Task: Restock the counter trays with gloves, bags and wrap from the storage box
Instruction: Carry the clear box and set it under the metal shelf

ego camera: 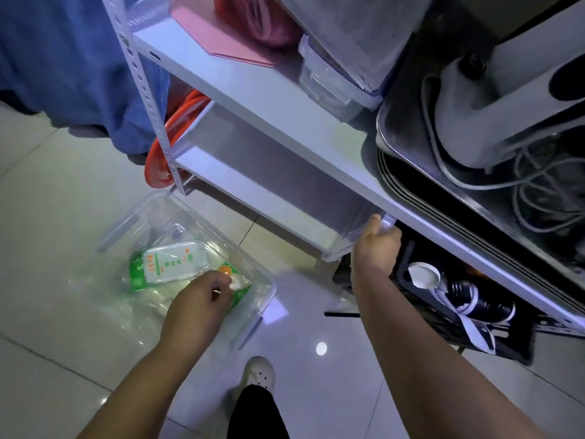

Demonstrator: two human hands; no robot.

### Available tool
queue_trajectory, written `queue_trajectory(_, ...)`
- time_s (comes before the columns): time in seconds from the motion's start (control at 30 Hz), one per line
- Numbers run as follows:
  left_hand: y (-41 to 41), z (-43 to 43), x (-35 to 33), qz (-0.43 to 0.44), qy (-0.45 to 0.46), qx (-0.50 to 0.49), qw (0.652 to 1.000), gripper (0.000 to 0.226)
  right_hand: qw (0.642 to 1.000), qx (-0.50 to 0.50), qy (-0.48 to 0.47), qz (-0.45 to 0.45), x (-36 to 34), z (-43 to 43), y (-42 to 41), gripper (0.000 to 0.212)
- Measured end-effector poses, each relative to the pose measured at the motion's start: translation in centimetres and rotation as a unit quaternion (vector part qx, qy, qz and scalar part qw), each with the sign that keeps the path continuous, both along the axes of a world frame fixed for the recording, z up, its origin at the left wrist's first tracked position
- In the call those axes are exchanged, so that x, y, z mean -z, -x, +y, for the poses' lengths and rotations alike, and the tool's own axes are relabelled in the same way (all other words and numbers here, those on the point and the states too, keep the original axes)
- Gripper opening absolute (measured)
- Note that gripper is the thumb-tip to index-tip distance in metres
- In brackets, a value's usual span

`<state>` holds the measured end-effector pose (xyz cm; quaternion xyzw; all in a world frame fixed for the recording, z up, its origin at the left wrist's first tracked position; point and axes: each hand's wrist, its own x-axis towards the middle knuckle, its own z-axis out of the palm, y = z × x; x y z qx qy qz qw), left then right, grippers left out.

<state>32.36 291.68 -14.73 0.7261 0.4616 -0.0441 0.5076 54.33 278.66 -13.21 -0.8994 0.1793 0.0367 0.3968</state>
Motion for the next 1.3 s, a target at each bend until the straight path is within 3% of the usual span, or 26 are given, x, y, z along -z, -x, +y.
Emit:
queue_trajectory(0.17, 1.6, 1.9, 0.5, 0.005, 0.012, 0.058, 0.998, 0.009, 0.999, -0.013, -0.033, 0.015, 0.7, 1.5, 1.4, 0.030)
queue_trajectory(0.33, 4.7, 5.3, 0.5, -0.009, 0.022, 0.060, 0.998, 0.013, 0.994, -0.087, -0.058, 0.022, 1.9, 4.1, 9.7, 0.025)
queue_trajectory(0.7, 10.7, 13.2, -0.4, 0.007, 0.014, 0.089, 0.996, 0.018, 0.968, -0.246, 0.044, -0.004, 2.4, 6.2, 27.9, 0.025)
queue_trajectory(0.87, 10.8, 13.3, 0.7, -0.010, 0.068, 0.005, 0.998, 0.048, 0.912, -0.394, 0.118, 0.006, 3.4, 4.1, 32.6, 0.030)
queue_trajectory(1.0, 11.1, 13.0, 4.1, 0.006, 0.062, -0.130, 0.990, 0.057, 0.842, -0.503, 0.187, -0.061, 5.3, 2.6, 31.8, 0.041)
queue_trajectory(1.17, 12.0, 11.4, 10.4, 0.057, 0.124, -0.230, 0.964, 0.051, 0.764, -0.588, 0.250, -0.092, 10.1, 1.1, 28.2, 0.046)
queue_trajectory(1.3, 12.8, 9.0, 15.3, 0.074, 0.174, -0.266, 0.945, 0.024, 0.720, -0.633, 0.273, -0.084, 15.1, -1.0, 26.8, 0.050)
